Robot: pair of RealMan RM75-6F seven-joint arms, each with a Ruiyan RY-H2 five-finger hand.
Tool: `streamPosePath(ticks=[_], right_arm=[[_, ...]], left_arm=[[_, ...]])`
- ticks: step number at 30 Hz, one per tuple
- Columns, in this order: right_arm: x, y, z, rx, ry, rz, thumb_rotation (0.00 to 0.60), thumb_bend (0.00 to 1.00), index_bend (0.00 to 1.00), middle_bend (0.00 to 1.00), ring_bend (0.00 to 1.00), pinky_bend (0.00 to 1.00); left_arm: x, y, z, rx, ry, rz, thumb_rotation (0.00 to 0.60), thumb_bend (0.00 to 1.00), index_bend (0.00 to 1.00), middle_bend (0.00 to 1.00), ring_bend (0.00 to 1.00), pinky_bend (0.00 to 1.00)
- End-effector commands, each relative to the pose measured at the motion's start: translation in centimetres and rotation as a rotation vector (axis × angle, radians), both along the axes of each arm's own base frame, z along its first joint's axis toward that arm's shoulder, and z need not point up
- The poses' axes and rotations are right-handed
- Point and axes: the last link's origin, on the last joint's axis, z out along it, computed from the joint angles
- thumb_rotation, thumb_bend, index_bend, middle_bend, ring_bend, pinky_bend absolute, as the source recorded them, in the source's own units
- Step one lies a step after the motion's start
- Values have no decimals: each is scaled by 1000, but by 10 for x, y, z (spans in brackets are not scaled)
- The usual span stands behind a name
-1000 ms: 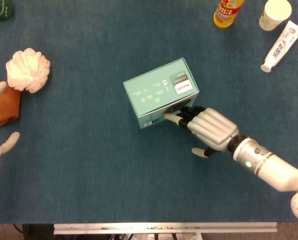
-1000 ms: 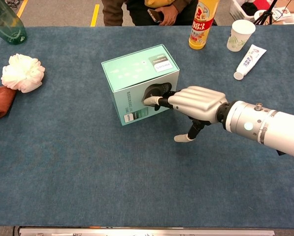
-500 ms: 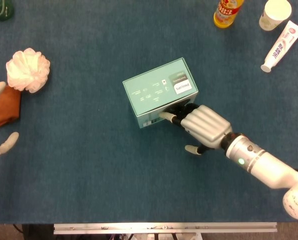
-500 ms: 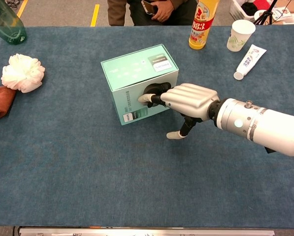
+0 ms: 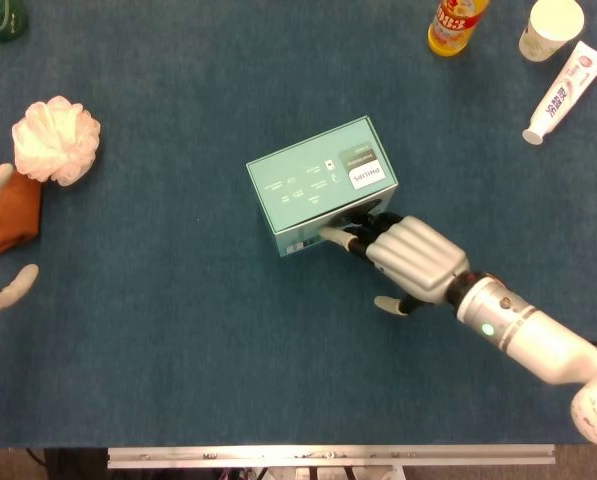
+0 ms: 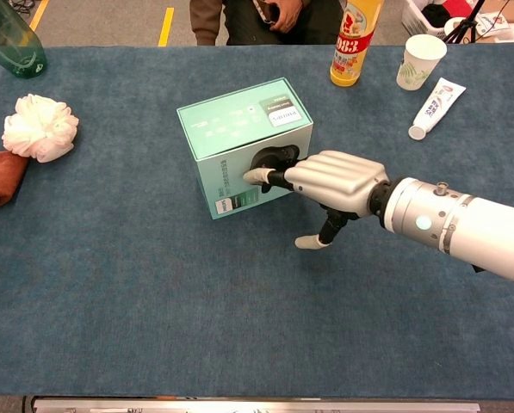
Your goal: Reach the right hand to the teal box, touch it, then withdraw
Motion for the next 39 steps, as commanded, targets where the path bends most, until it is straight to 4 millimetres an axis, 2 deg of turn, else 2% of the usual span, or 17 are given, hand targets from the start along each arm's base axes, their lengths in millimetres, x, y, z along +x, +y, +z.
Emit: streamPosePath(ticks=[1,6,13,20,27,31,34,39], right_arm=[[4,-4,-4,-3,0,4,600,218,34,221,110,213],[4,-1,-6,1,4,6,600,218,34,221,110,213],[-11,16,22,-3,-1,-10,600,218,34,221,110,213],[-42,27,76,-140,-47,-52,600,217,34,221,111,213],[-88,27,139,-400,-41,-120,600,218,34,221,111,213],[-109,27,167,-535,-52,-179,600,218,34,221,111,213],[-123,29,183,-605,-52,-218,600,218,34,221,111,213],[-139,36,193,-661,-48,-266,600,218,34,221,111,213]], left_arm=[[-1,1,0,0,1,2,600,199,56,0,0,173],[-2,1,1,2,2,6,600,199,56,0,0,173],[-3,3,1,-2,1,3,600,199,56,0,0,173],[-2,6,-1,-4,3,-1,600,199,56,0,0,173],[-2,11,-4,-6,13,5,600,199,56,0,0,173],[-2,13,-6,-8,13,9,600,199,56,0,0,173],[-2,15,-8,-6,22,6,600,199,56,0,0,173],[3,15,-12,-9,24,-10,600,199,56,0,0,173]])
